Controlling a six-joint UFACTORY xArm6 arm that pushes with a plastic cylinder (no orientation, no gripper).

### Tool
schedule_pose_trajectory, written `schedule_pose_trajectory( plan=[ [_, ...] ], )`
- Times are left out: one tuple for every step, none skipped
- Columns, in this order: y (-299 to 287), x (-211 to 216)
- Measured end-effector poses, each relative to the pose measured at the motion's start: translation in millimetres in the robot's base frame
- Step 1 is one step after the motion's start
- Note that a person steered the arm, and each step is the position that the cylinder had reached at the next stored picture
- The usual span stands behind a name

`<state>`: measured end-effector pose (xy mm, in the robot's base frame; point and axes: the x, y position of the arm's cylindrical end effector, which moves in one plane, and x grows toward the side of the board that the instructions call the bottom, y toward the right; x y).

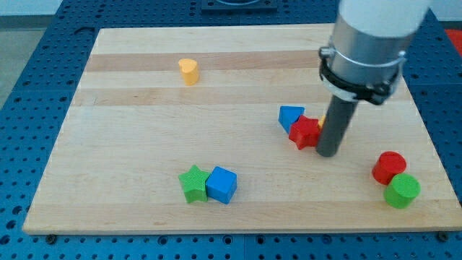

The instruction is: Separate the yellow hexagon from red star

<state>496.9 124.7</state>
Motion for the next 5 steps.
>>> schedule_pose_trajectory(
  plan=[
    [-10.7, -46.7],
    [-10.8, -46.4],
    [-2.4, -19.1],
    [25.9, -22.6],
    [22.5, -59.8]
  ],
)
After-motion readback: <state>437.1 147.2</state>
